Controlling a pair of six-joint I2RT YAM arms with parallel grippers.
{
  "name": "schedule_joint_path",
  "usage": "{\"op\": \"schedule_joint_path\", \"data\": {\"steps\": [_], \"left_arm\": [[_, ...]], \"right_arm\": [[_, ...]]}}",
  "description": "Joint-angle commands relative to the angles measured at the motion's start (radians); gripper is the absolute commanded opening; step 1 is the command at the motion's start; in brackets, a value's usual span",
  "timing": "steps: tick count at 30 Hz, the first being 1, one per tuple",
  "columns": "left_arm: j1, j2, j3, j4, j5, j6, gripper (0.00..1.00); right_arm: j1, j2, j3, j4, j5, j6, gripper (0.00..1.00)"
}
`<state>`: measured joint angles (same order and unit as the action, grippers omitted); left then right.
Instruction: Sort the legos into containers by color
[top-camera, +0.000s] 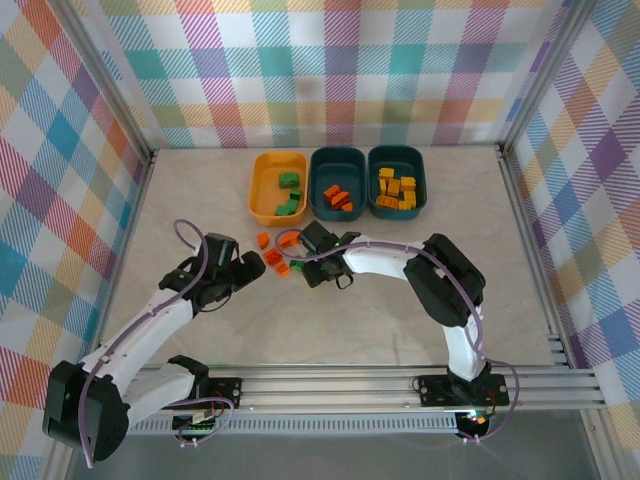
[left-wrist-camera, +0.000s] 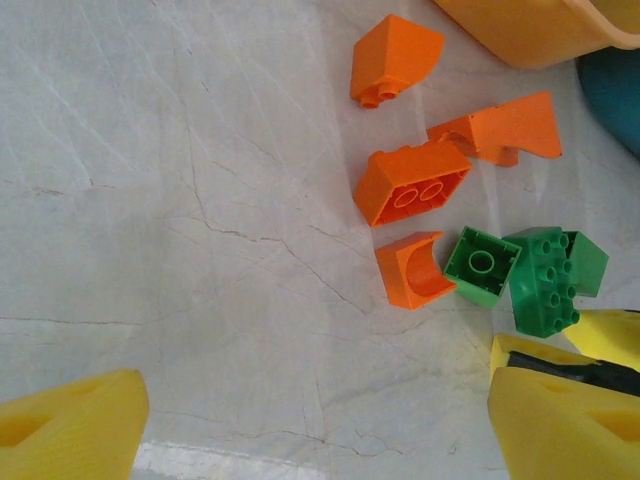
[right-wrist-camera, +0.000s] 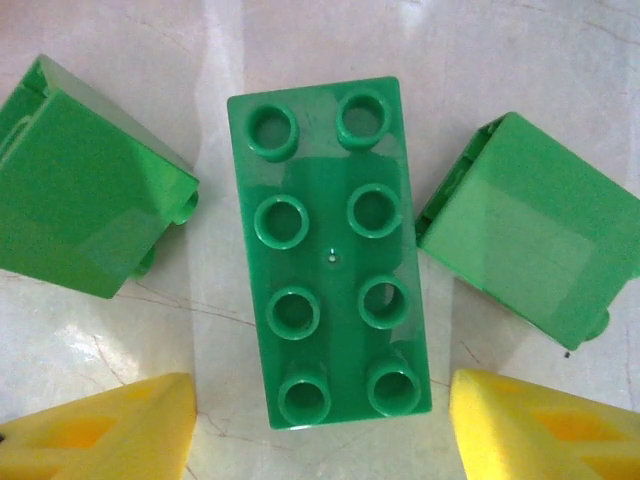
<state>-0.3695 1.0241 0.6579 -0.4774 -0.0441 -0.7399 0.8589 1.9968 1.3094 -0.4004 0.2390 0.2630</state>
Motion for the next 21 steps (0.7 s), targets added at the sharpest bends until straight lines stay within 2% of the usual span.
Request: {"op": "schedule_joint_path", "data": {"steps": [1,8,13,18,21], "left_arm": [[0.014,-0.031,-0.014,-0.038,-0.017,0.010,0.88],[0.018,-0.037,-0.015,-0.050,-0.021,0.021,0.89],[0.024,-0.020,0.004,-0.046,-0.018,0.036,0.88],[0.024,0.029,-0.004,-0.009,0.015,0.029,0.89],[0.024,0.080,-0.030,0.059,0.083,0.010,0.88]], "right_arm": [[-0.013,0.063,0.042,0.101,0.028,-0.050,0.64],[-0.018,0.072,0.061,0.090,-0.017,-0.062,0.51],[-0.018,-0.007,0.007,0.110,-0.013,-0.034,0.39],[-0.020,-0.135,-0.005,0.114,-0.020,-0.025,0.35],[-0.051,-0.176,0.044,0.097,-0.024,-0.035,0.34]]}}
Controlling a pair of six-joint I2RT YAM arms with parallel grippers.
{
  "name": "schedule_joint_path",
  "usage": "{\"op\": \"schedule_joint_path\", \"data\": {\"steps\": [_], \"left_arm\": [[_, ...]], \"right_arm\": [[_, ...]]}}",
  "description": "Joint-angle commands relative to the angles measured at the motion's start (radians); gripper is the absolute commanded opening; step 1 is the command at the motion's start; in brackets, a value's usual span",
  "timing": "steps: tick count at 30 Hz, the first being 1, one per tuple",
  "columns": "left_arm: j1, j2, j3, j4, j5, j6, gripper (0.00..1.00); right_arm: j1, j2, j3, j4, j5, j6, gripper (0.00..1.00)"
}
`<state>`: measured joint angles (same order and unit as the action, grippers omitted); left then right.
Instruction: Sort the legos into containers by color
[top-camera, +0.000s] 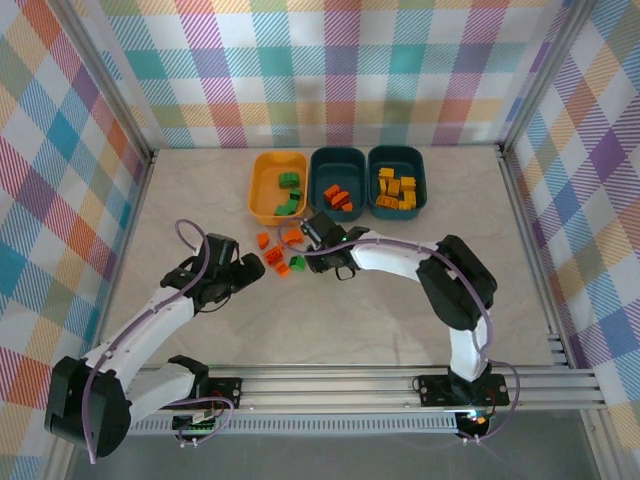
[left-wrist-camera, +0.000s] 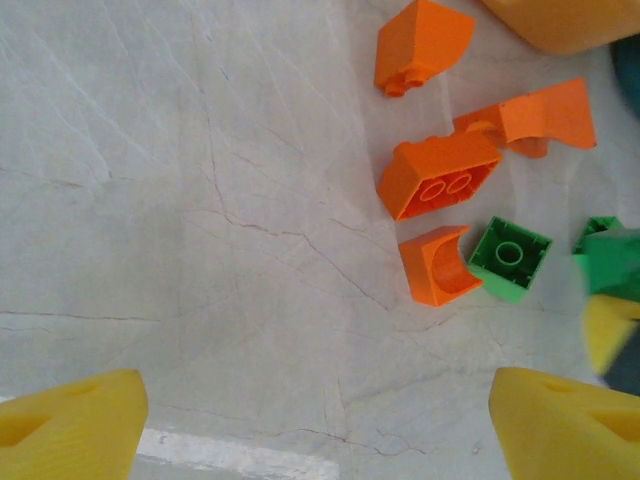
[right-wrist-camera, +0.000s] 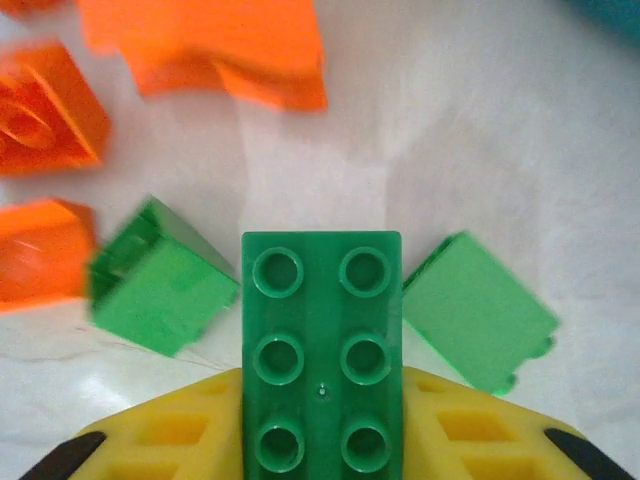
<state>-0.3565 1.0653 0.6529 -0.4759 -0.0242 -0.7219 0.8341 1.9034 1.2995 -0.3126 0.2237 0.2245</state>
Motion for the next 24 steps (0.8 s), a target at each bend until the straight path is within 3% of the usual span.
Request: {"op": "schedule_joint_path", "data": {"steps": [1,7,10,18,24], "left_arm": [[0.011,0.058,-0.028,0.078,0.088,-0.011,0.88],[-0.002,0.223,-0.001,0.142,0.196,-0.009,0.86],[-0.020,0.287,0.016,0.144,0.231,0.003,0.84],[-0.033,0.328,0.037,0.116,0.246,0.016,0.83],[-0.033,0.325,0.057,0.087,0.226,0.024,0.83]], "right_arm": [[-0.046,-0.083,0.076,0.002,-0.012,0.002,0.34],[-0.254,0.119,0.370,-0.103,-0.101,0.035,0.34],[-0.312,0.253,0.523,-0.155,-0.130,0.048,0.34],[-0.353,0.406,0.769,-0.238,-0.170,0.075,0.34],[-0.287,0.345,0.668,-0.143,-0.175,0.094,0.33]]}}
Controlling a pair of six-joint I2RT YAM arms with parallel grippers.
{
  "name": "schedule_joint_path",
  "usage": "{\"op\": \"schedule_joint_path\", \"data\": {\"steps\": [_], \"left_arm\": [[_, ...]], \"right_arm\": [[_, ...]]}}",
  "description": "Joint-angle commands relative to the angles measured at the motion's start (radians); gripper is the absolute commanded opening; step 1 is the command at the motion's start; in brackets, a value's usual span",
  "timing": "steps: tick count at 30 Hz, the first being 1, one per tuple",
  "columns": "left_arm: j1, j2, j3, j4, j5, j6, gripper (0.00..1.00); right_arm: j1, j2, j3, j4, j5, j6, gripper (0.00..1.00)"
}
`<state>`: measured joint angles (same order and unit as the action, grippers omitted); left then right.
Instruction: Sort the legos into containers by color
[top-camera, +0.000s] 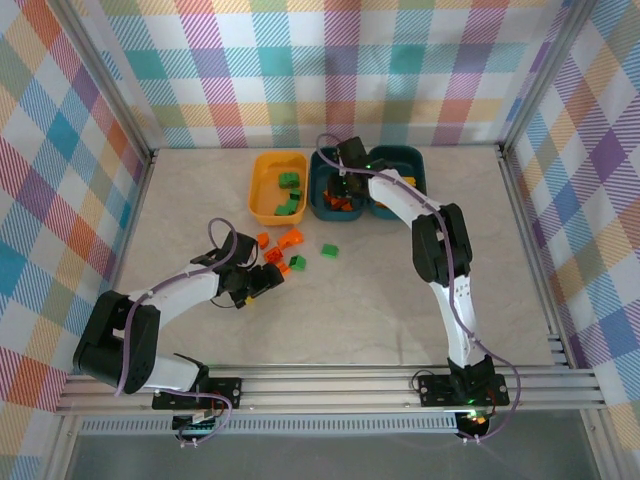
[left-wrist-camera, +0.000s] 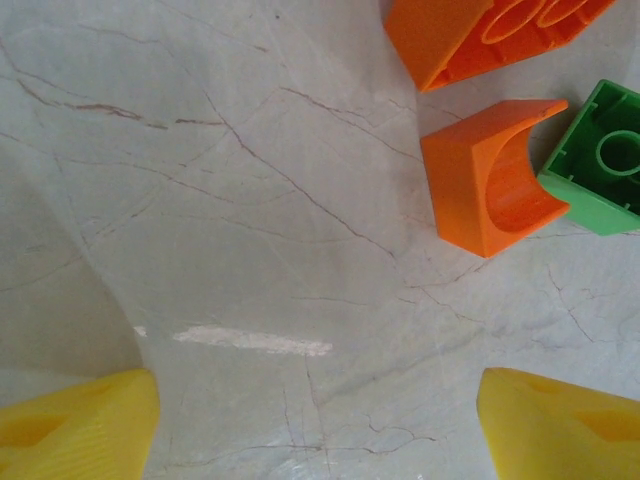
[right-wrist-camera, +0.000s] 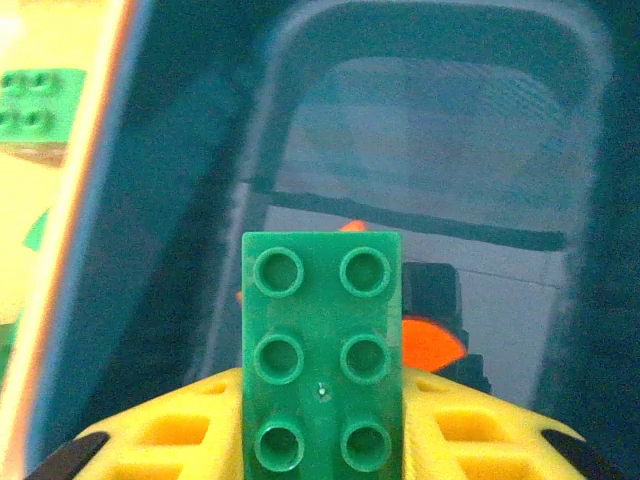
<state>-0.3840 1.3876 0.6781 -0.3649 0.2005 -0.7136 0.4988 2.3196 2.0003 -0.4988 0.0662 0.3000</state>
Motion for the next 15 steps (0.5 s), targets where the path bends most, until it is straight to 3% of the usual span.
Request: {"op": "schedule_joint_path", "data": {"steps": [1,4,11,13,15], "left_arm": [[-0.006,0.001,0.030,-0.026,-0.004,0.014,0.83],[-0.006,-0.013,0.024,-0.037,-0.038,0.011,0.83],[-0.006,-0.052,0.027,-0.054,-0.077,-0.001,0.83],[-0.006,-0.057,0.029,-0.061,-0.081,-0.001,0.84],[-0.006,-0.058,0.036,-0.070,-0.078,0.000,0.84]], "right_arm": [[0.063,-0.088,-0.057,0.064,-0.006,0.024,0.33],[0.096,-0.115,-0.096,0.116,0.006,0.030,0.33],[0.145,-0.011,0.030,0.074,-0.016,0.013,0.34],[0.146,0.034,0.095,0.038,-0.043,0.014,0.39],[0.148,0.092,0.199,-0.040,-0.066,0.010,0.55]]}}
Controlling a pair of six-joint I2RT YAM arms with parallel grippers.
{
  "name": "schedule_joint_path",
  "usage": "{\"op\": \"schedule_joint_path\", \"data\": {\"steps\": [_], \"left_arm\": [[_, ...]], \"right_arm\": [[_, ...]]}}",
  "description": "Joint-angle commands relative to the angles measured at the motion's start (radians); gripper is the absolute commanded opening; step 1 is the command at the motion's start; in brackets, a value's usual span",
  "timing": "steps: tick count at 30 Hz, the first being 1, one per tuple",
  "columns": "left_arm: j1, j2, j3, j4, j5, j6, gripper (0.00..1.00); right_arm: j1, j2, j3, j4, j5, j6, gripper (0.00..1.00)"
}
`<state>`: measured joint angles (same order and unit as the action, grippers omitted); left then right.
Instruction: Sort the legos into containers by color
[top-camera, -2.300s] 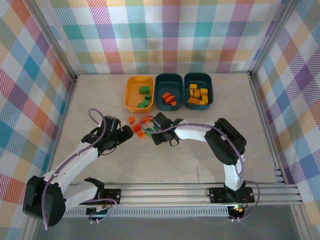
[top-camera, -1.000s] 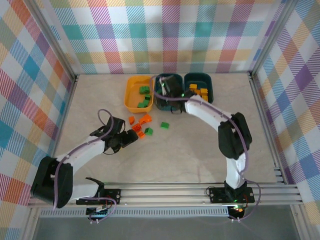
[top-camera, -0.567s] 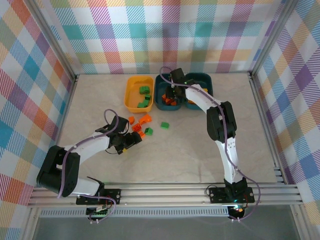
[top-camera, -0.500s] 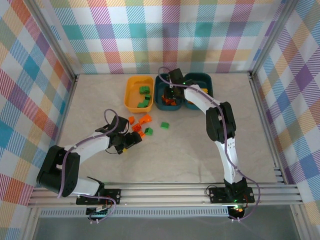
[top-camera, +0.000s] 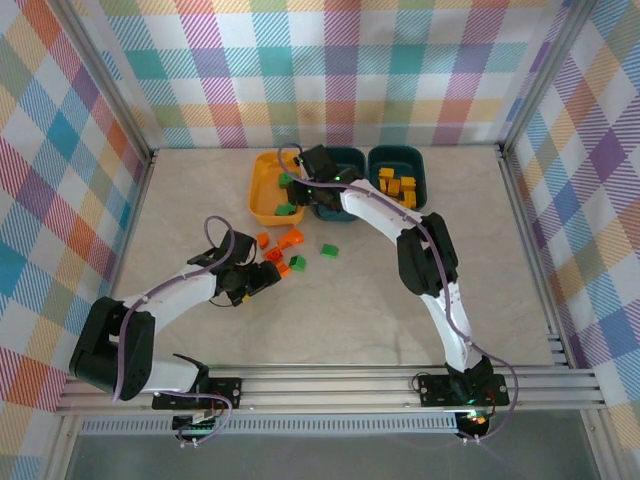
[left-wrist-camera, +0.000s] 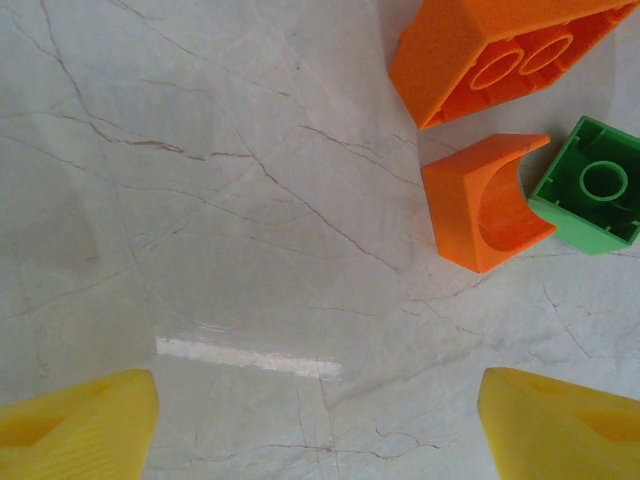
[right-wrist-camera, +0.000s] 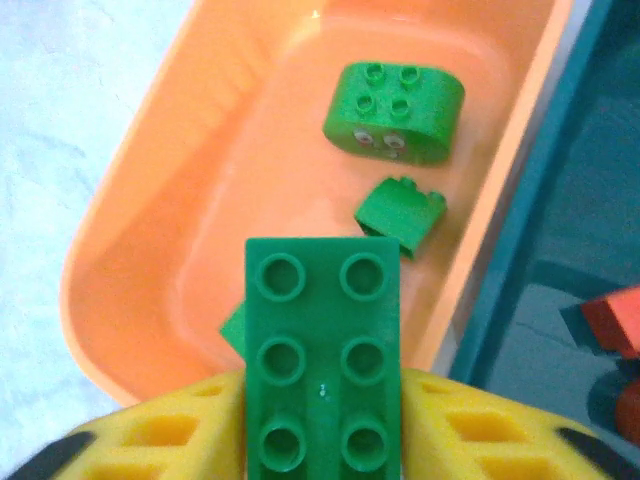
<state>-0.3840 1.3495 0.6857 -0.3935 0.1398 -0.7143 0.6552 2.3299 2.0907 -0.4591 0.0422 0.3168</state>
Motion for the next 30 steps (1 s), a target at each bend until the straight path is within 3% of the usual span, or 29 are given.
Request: {"op": "schedule_joint_path", "data": {"steps": [1,6,12,15,21,30], "left_arm": [[-0.006,-0.021,0.030,-0.046,-0.016,0.001,0.84],[-0.006,-0.056,0.023,-0.063,-0.027,-0.003,0.84],[-0.006,-0.124,-0.028,-0.065,-0.090,-0.019,0.84],[-0.003,-0.157,-0.077,-0.047,-0.147,-0.059,0.85],[0.029,-0.169,-0.141,-0.022,-0.236,-0.132,0.86],[0.046,-0.101,-0.144,-0.023,-0.169,-0.117,0.86]], "right_arm": [[-0.006,0.097,0.144,-0.108,-0.042,-0.010,0.62],[0.000,-0.010,0.095,-0.099,-0.020,-0.022,0.67],[0.028,-0.360,-0.454,0.151,-0.004,0.044,0.65],[0.082,-0.429,-0.639,0.192,-0.008,0.045,0.63],[0.206,-0.382,-0.691,0.154,0.003,-0.038,0.65],[0.251,-0.291,-0.658,0.103,0.105,-0.060,0.67]]}}
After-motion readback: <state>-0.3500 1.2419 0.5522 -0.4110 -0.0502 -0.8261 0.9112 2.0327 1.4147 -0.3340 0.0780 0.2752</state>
